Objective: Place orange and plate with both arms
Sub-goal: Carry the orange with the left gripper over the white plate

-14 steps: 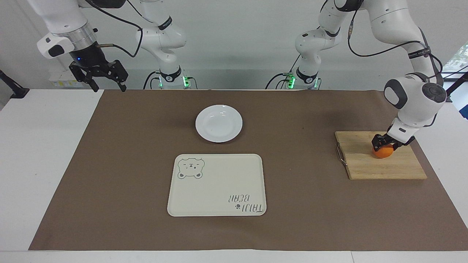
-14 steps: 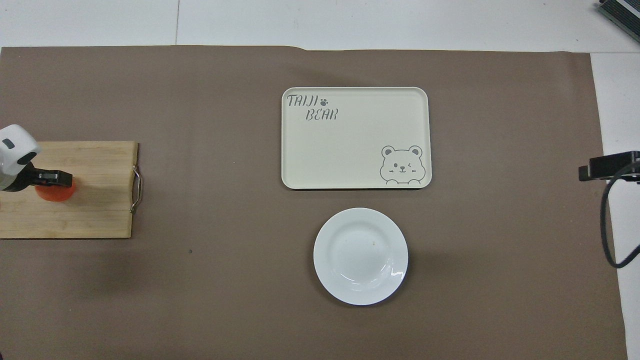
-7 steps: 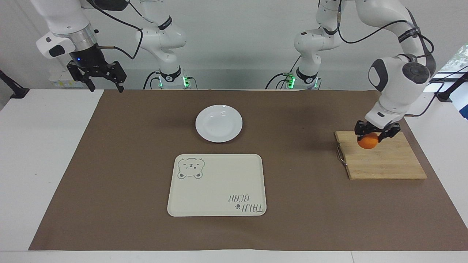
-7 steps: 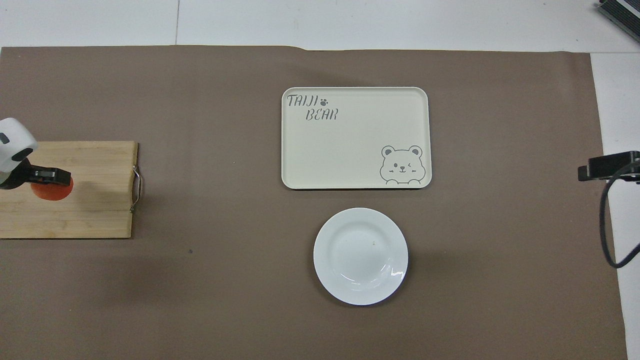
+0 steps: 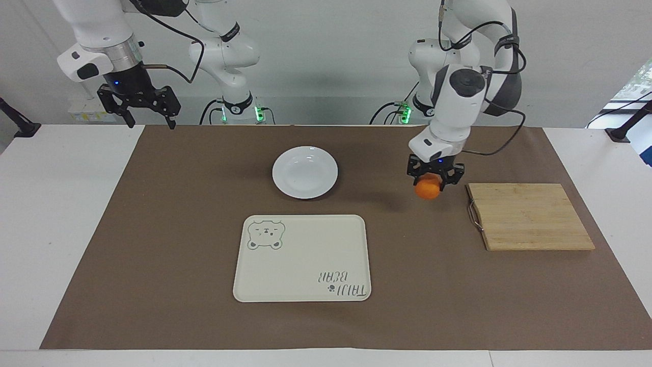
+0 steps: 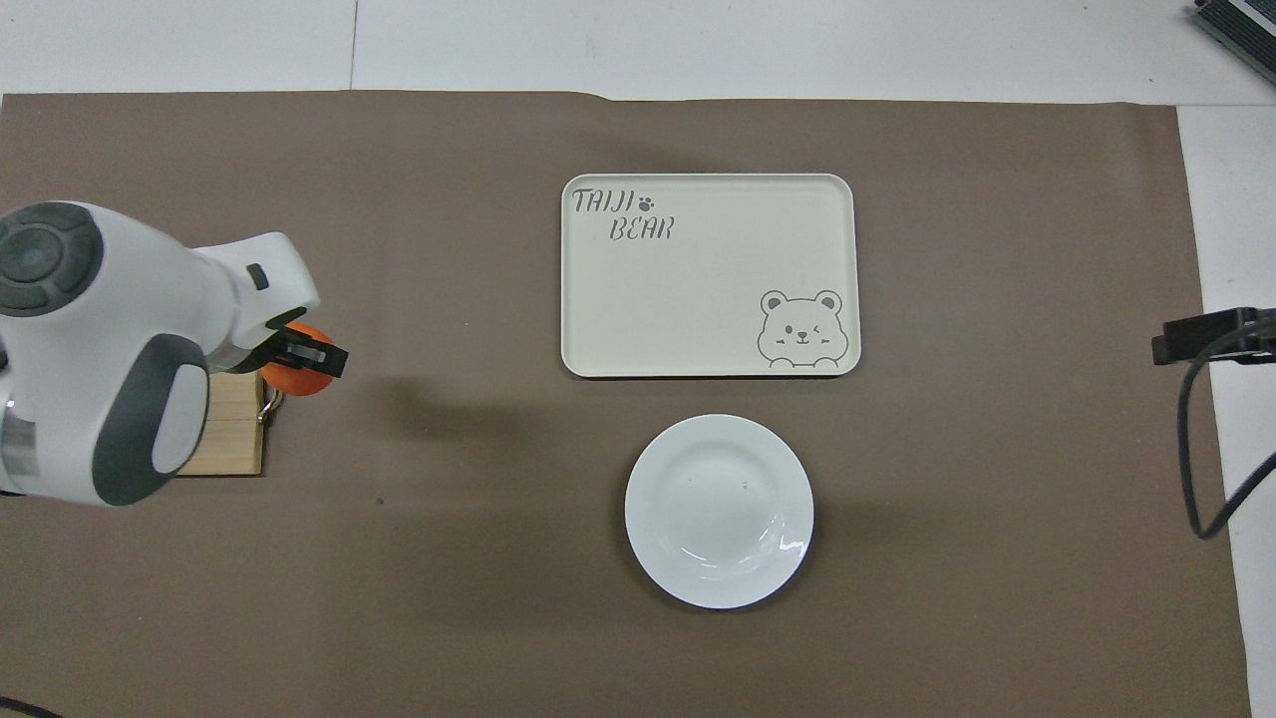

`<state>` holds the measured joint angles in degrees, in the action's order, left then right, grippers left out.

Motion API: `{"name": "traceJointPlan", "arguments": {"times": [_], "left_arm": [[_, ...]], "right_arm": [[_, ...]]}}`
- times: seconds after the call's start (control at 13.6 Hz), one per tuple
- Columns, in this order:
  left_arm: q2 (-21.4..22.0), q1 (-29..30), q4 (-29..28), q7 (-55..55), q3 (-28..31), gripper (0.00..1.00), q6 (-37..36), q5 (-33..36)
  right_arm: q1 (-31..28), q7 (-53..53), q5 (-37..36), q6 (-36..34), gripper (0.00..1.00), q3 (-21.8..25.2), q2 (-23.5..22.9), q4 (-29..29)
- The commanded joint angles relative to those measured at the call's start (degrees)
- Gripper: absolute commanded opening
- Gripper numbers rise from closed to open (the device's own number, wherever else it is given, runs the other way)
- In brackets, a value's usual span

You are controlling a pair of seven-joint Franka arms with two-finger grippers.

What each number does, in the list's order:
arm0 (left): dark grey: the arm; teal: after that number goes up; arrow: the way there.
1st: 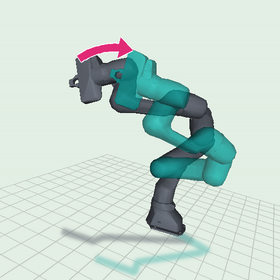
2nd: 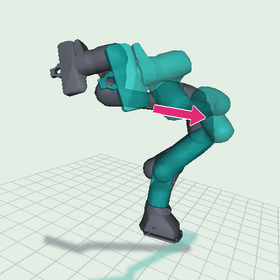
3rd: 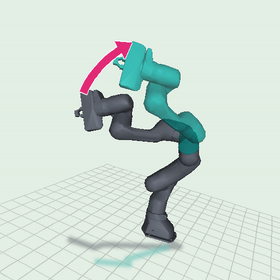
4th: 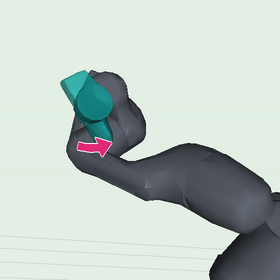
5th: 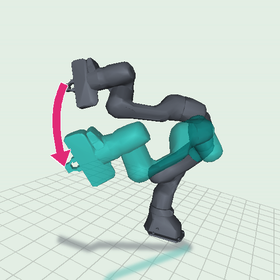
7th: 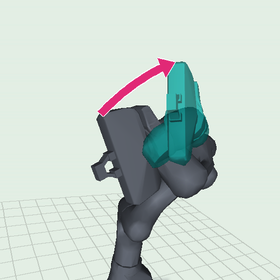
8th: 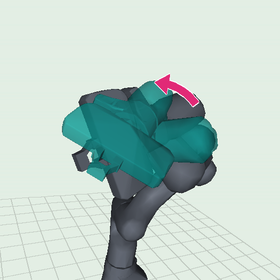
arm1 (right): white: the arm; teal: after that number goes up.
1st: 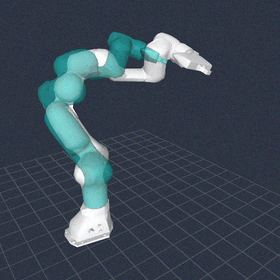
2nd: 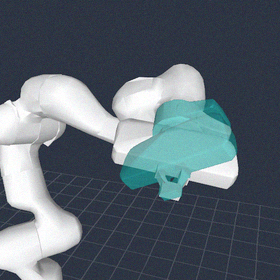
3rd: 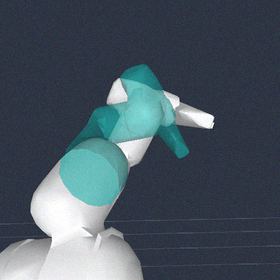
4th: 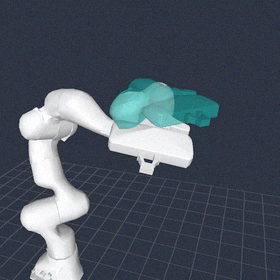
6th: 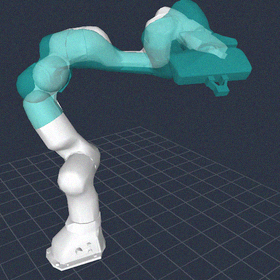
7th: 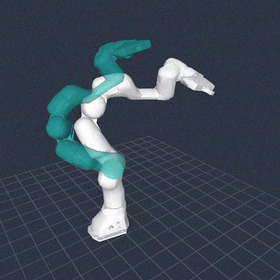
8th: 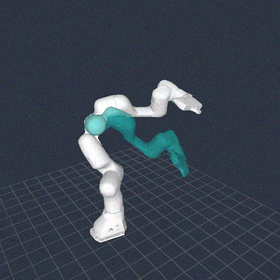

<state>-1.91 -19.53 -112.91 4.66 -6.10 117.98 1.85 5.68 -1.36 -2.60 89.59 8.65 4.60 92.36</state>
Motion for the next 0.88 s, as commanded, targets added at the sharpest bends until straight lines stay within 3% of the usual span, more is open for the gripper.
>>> {"name": "traceJointPlan", "arguments": {"times": [0.0,0.29,0.52,0.81], "left_arm": [[0.1,-7.1,0.8,4.6,1.3,0.0,1.6,-1.9],[-3.0,-14.4,1.0,13.1,1.2,0.0,8.4,-4.3],[-8.4,-21.2,3.0,21.5,1.1,0.0,13.3,-5.5],[-12.2,-23.4,5.7,25.7,0.6,0.0,14.9,-6.3]], "right_arm": [[-0.6,0.0,1.2,-1.0,1.0,-0.1,0.1,0.0],[-0.6,0.0,1.6,-0.8,1.0,0.0,0.8,1.0],[-0.6,0.0,1.7,-0.8,1.0,0.0,0.8,1.1],[-0.6,0.1,2.6,-0.9,1.0,0.0,0.9,1.2]]}}
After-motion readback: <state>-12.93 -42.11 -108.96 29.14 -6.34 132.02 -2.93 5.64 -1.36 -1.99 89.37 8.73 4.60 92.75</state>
